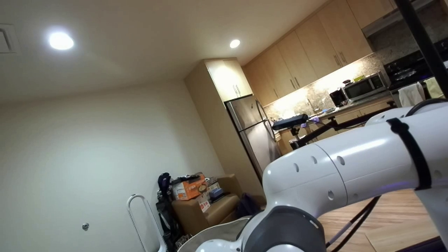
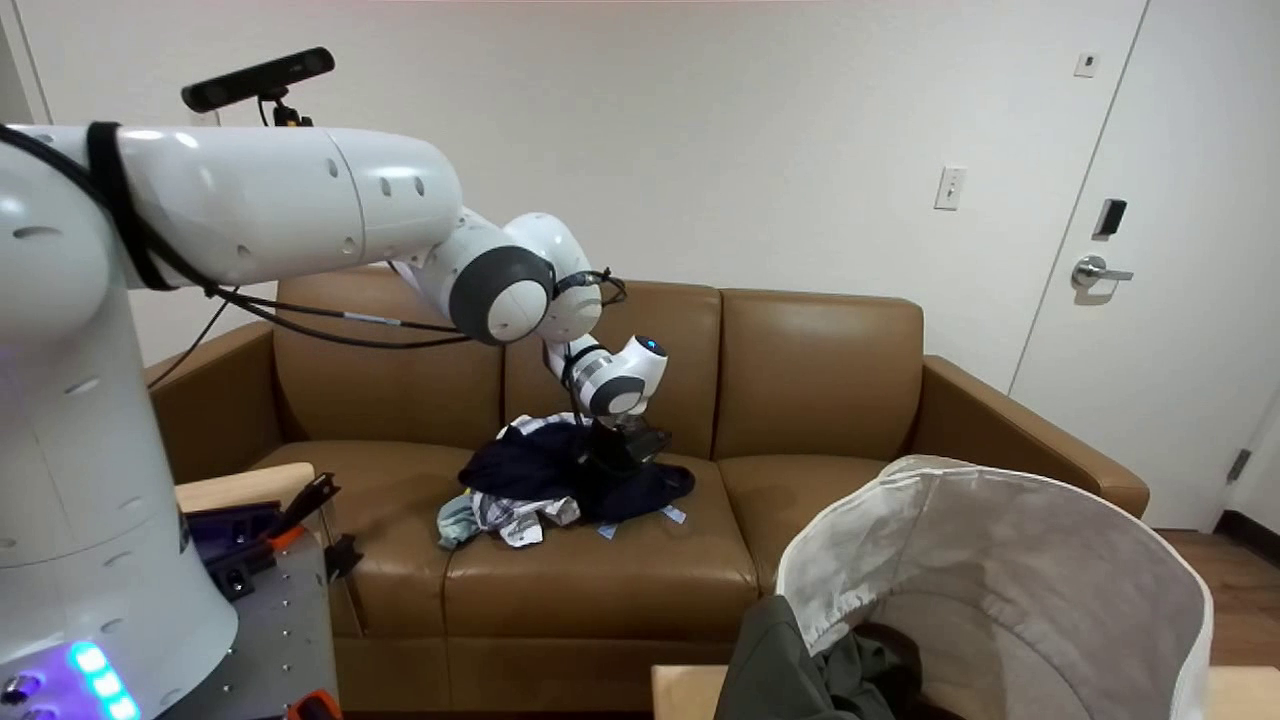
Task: Put the blue piece of clothing into the washing basket.
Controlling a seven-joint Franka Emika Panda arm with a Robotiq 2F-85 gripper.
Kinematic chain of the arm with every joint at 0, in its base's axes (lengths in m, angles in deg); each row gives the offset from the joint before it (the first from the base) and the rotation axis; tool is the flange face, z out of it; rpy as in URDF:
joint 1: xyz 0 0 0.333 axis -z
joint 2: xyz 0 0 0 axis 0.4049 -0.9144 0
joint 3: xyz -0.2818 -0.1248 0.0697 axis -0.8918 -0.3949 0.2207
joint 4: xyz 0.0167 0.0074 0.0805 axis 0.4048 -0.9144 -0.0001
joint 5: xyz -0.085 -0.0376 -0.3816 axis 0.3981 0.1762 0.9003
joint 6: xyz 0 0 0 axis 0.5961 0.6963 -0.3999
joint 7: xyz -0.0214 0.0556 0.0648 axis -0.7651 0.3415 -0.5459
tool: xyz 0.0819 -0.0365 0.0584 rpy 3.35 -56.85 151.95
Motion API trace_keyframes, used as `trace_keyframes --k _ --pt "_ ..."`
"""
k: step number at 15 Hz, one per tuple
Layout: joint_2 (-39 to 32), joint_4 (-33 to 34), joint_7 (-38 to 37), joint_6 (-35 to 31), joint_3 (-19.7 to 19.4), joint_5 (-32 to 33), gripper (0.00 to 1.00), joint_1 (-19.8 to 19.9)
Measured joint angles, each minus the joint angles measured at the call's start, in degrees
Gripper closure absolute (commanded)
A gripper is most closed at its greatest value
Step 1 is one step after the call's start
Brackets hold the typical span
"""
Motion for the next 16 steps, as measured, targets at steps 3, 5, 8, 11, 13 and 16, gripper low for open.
trace_keyframes --k 3,5,8,11,13,16 --pt "0.1 4.0 -0.1 4.4 -1.3 2.4 0.90 -0.9" --pt "0.8 7.8 -0.1 8.4 -2.0 5.1 0.90 -1.3" --pt "4.2 11.2 -0.1 12.6 -3.6 7.0 0.90 -2.6" --pt "6.0 11.4 -0.1 13.6 -4.2 7.3 0.90 -3.1" --pt "5.8 11.3 -0.1 13.6 -4.5 7.4 0.91 -3.2" --pt "5.6 11.2 -0.1 13.6 -4.6 7.3 0.90 -3.2"
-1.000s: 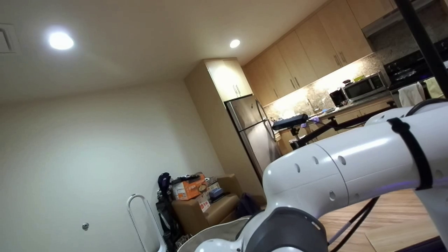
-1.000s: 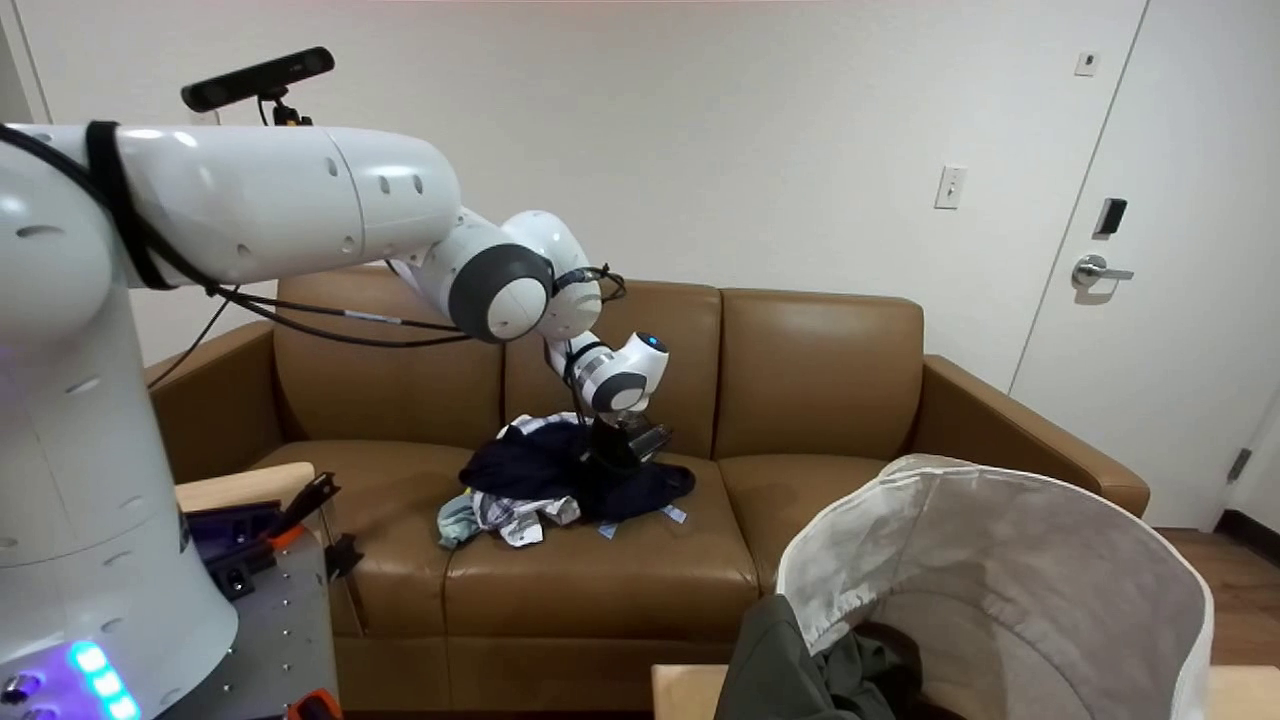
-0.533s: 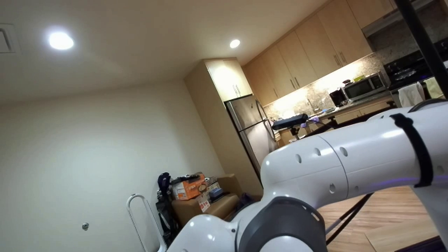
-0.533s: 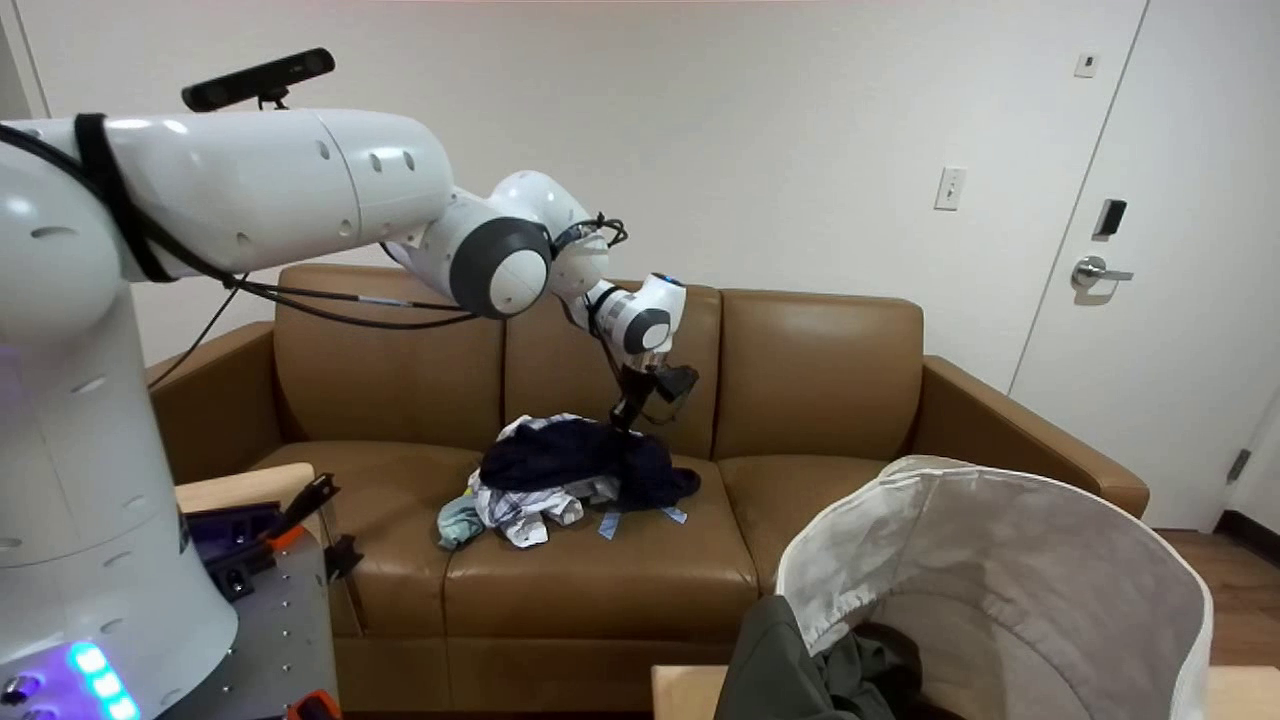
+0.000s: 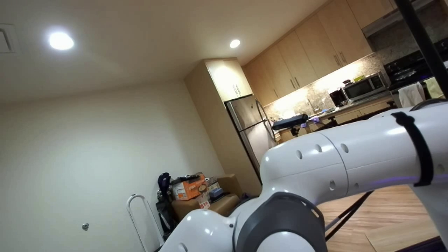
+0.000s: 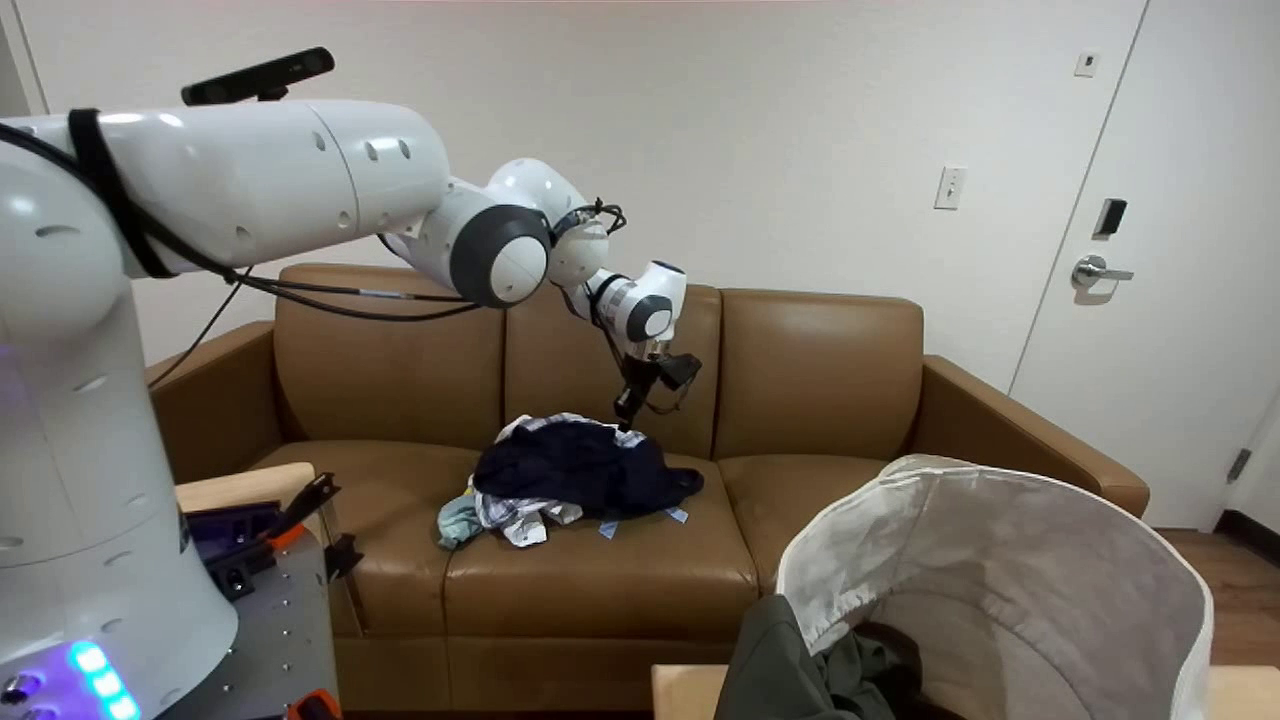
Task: Put the blue piece of clothing into the washing basket.
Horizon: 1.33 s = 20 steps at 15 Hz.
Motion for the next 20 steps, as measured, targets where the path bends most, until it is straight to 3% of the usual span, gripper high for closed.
trace_keyframes --k 1,3,12,20 --pt "0.0 0.0 0.0 0.0 0.0 0.0 0.60 0.0" --pt "-0.1 0.0 0.0 0.0 0.0 0.0 0.58 0.0" --pt "4.8 -6.4 -12.8 -7.8 -0.8 -0.5 0.01 -2.6" --pt "6.3 -18.1 -17.7 -8.4 1.9 -1.9 0.00 -4.0"
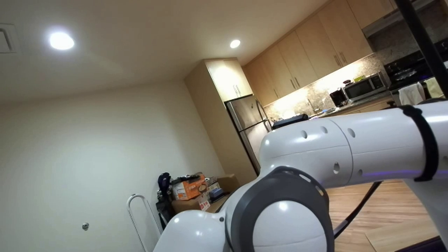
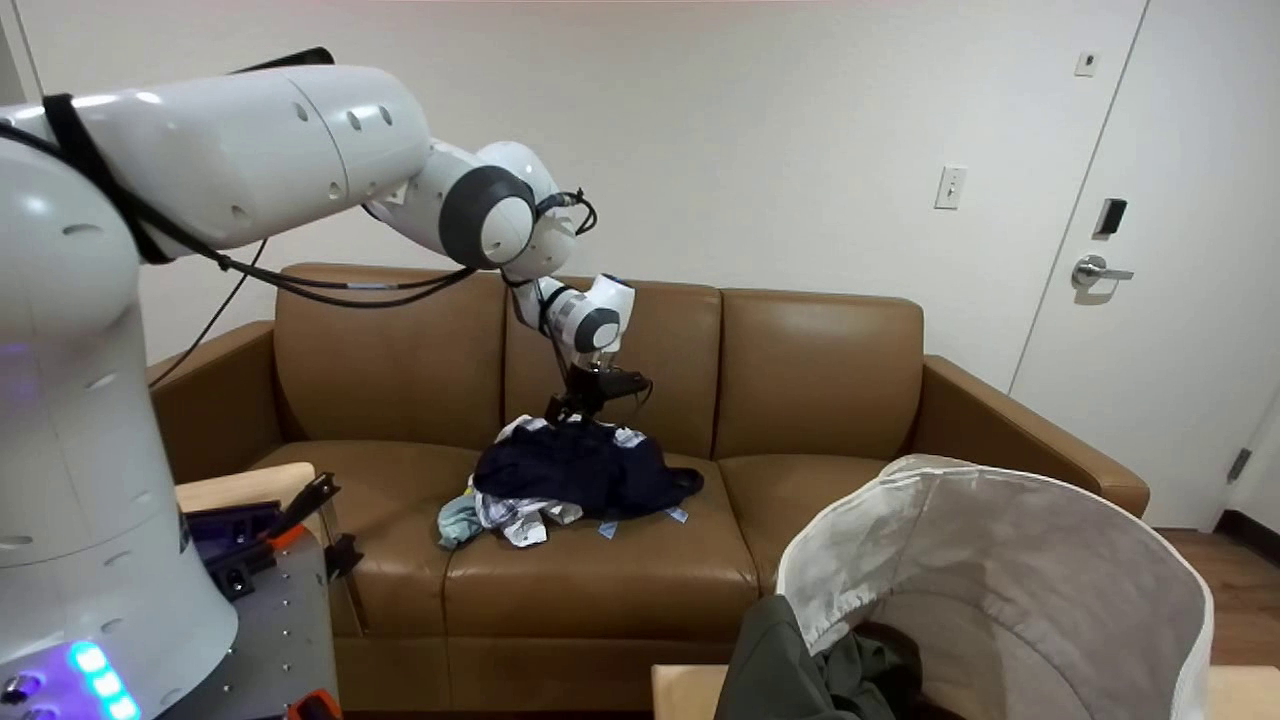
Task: Put the blue piece of clothing into the washing basket.
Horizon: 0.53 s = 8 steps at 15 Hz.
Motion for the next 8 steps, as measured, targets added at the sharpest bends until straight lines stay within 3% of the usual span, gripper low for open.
trace_keyframes --k 7,8 --pt "0.4 -10.5 1.1 -14.1 -0.3 2.1 0.00 -0.4" --pt "0.4 -11.8 1.3 -16.4 -0.7 2.9 0.25 -0.6"
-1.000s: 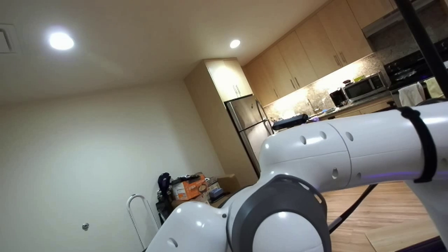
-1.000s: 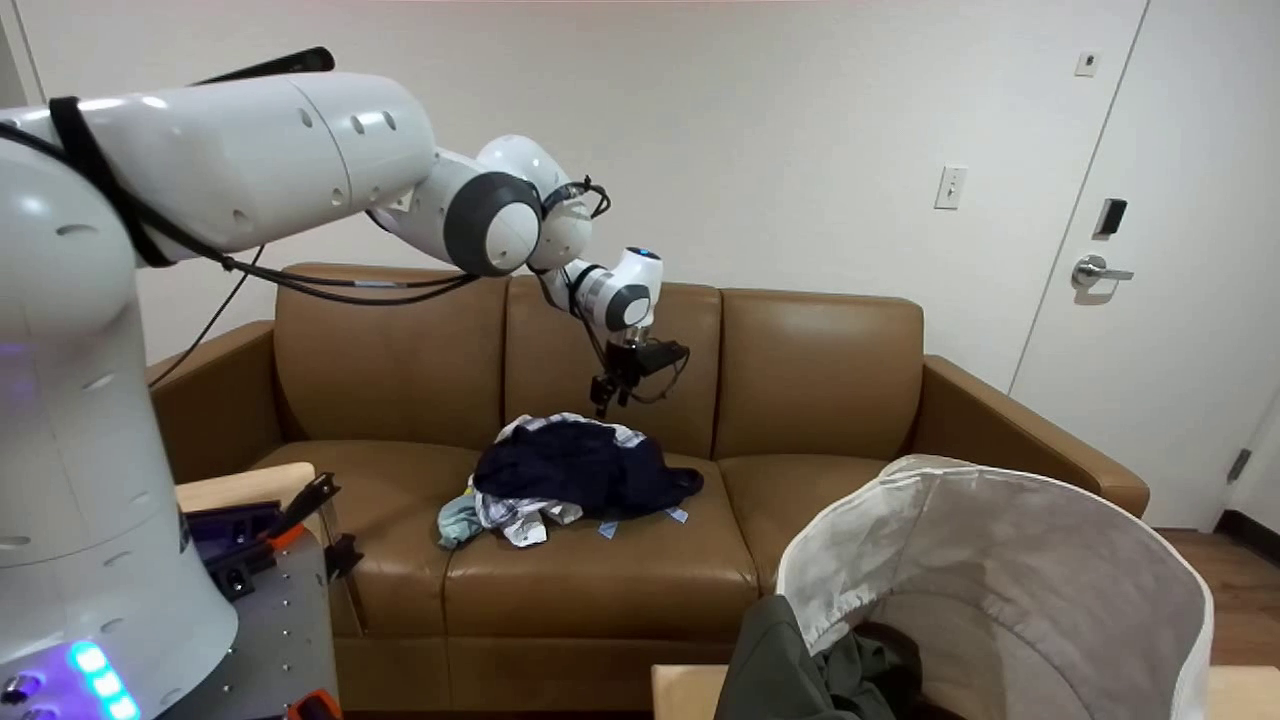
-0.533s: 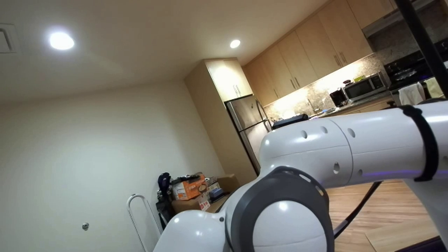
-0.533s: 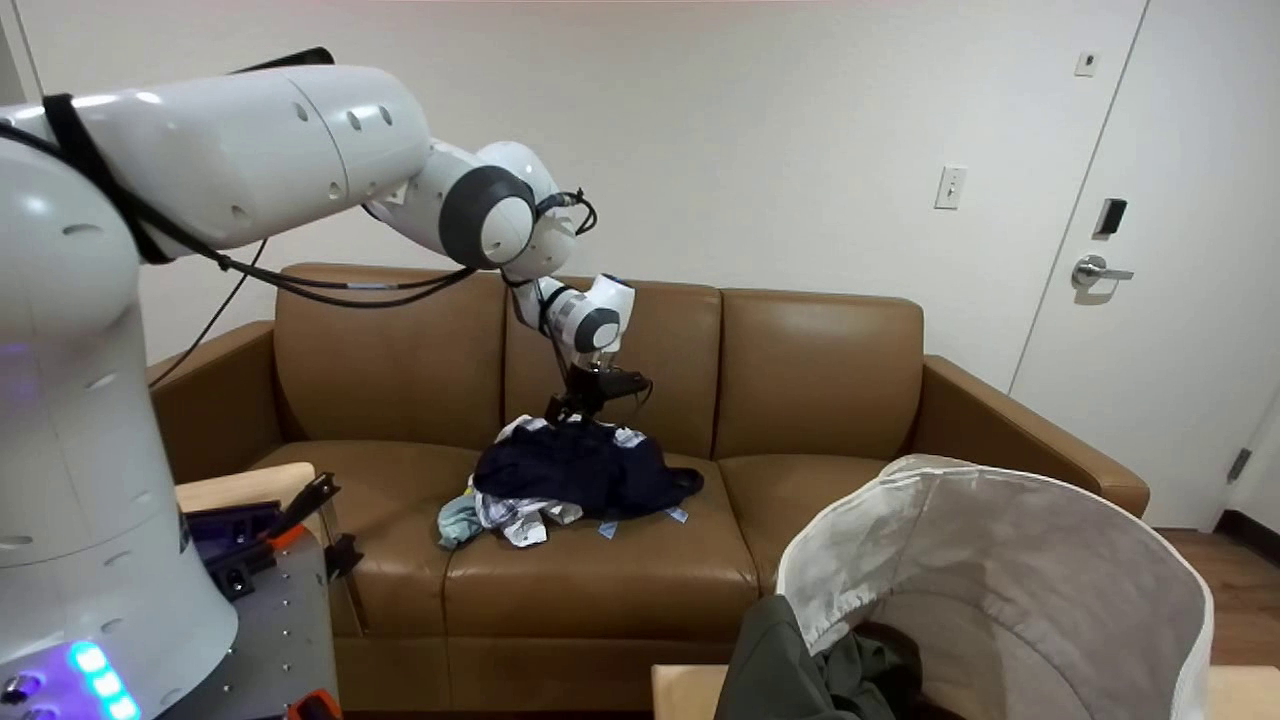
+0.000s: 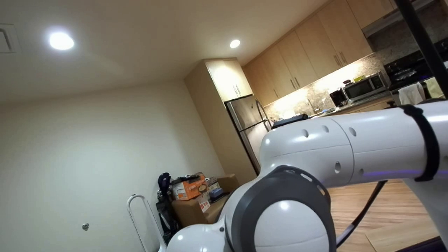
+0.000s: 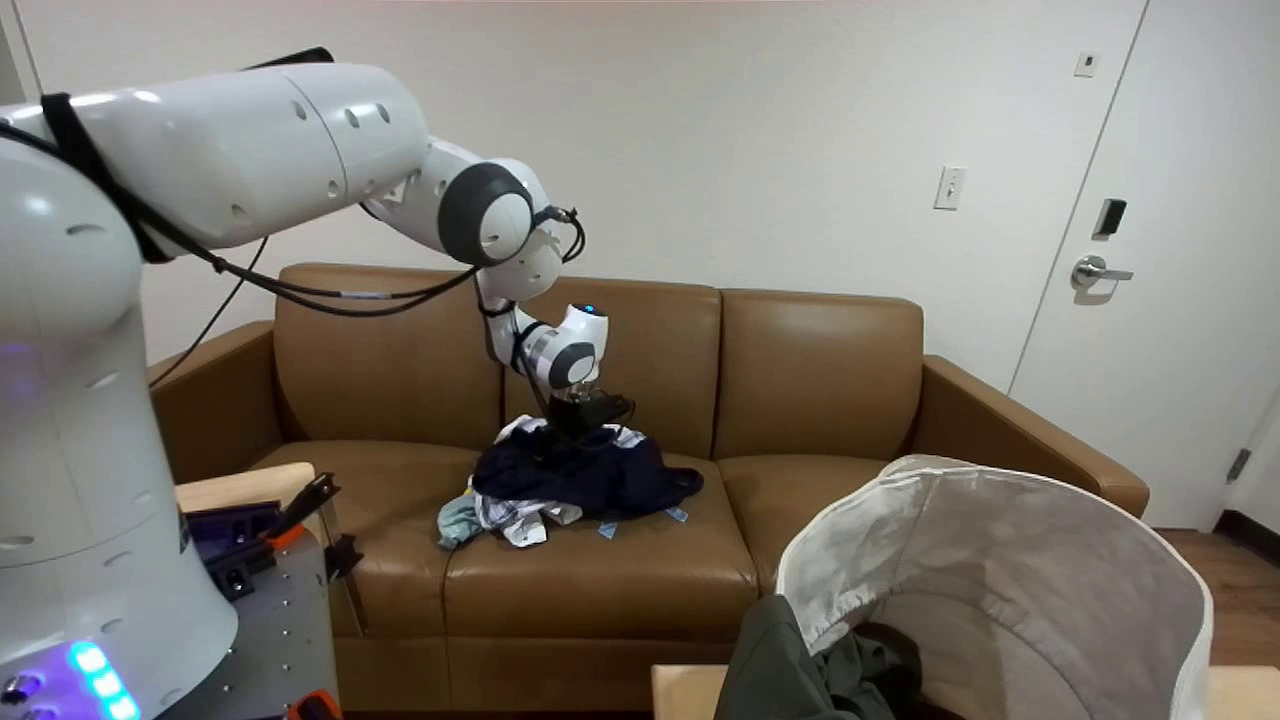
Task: Put the blue piece of clothing into the washing basket.
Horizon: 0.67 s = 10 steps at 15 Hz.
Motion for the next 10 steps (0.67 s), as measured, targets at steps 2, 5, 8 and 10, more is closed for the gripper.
trace_keyframes --k 2,5,8,10 --pt "0.0 -1.8 0.0 -3.5 -1.0 1.0 0.33 -0.6" --pt "0.0 -3.2 -0.6 -5.9 -1.1 4.7 0.53 -0.4" --pt "0.0 -3.5 -0.9 -6.3 -0.9 6.6 0.73 -0.1" --pt "0.0 -3.5 -0.9 -6.3 -0.6 6.8 0.86 0.3"
